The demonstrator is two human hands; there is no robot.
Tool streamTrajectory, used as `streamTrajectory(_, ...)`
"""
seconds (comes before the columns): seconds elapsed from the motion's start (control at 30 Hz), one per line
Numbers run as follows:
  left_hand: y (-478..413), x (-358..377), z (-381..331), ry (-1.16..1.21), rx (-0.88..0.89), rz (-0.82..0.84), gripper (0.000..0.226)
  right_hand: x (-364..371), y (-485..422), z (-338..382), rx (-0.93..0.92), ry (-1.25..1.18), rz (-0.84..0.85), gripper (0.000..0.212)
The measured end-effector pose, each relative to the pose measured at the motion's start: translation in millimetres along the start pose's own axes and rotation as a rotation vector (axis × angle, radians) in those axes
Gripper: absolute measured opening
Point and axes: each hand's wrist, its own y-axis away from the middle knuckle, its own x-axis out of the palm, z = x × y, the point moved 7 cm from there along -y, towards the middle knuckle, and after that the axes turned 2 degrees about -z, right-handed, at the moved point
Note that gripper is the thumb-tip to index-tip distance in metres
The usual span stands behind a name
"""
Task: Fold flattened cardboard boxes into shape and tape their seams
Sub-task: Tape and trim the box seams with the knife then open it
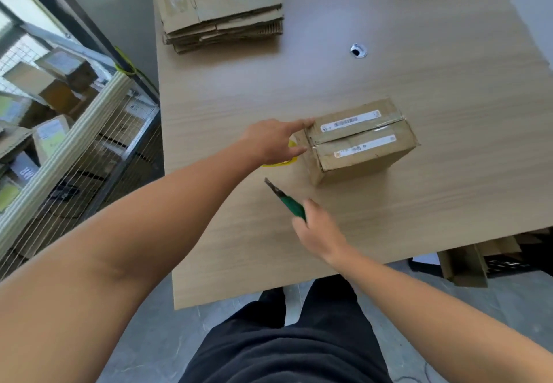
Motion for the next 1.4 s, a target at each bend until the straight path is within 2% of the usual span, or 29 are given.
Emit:
streamTrajectory(0.1,-0.6,-0.4,0.2,0.029,0.012,-0.003,0.064,-43.3,60.6,-23.4,-0.049,-0.14,-0.054,0.014)
streamTrajectory(0.17,-0.7,0.8,-1.1,0.048,0.004,-0.003,0.064,-74.0,83.5,-21.6,-0.082,-0.261,-0.188,0.014)
streamTrajectory(0.27,-1.9,4.6,-6.6,0.094,0.003,-0.024,0.064,-113.3,72.2,13.6,-0.12,-0.399,-0.406,0.021)
streamTrajectory(0.33,-0.8,6.9,-9.4,0.144,0.005,-0.023,0.065,-127.7,41.7,50.8,-0.191,-0.364,-0.482,0.019)
streamTrajectory(0.4,1.8,7.3,-7.9,0.217,-0.003,-0.004,0.066,-127.3,4.1,73.7,-0.169,-0.349,-0.427,0.02)
streamTrajectory(0.5,7.0,6.9,-2.8,0.346,-0.037,0.016,0.062,-113.0,-24.8,67.3,-0.064,-0.203,-0.301,0.038)
streamTrajectory(0.6,11.4,8.5,4.6,0.477,-0.079,0.057,0.043,-109.6,-25.0,54.6,-0.059,-0.161,-0.259,0.047)
streamTrajectory(0.7,16.7,14.1,7.6,0.685,-0.068,0.238,0.019,-113.6,-26.7,53.5,-0.034,-0.205,-0.251,0.05)
streamTrajectory(0.8,18.8,11.5,8.9,0.843,-0.048,0.36,0.015,-114.4,-27.8,54.8,-0.036,-0.207,-0.223,0.048)
streamTrajectory(0.97,9.8,13.6,7.2,0.734,-0.045,0.425,0.015,-114.7,-27.4,50.9,-0.05,-0.196,-0.185,0.05)
streamTrajectory(1.13,20.0,24.7,28.5,0.366,-0.123,0.542,0.036,-104.2,-25.0,55.8,-0.062,-0.145,-0.17,0.052)
streamTrajectory(1.2,23.6,29.3,29.9,0.458,-0.128,0.523,0.039,-102.2,-24.6,57.2,-0.083,-0.105,-0.158,0.052)
streamTrajectory(1.3,30.2,25.6,31.4,0.715,-0.134,0.406,0.023,-103.4,-26.0,53.8,-0.133,-0.071,-0.09,0.049)
streamTrajectory(1.4,34.2,21.6,31.6,0.752,-0.14,0.333,0.016,-102.4,-28.1,52.7,-0.143,-0.006,0.012,0.038)
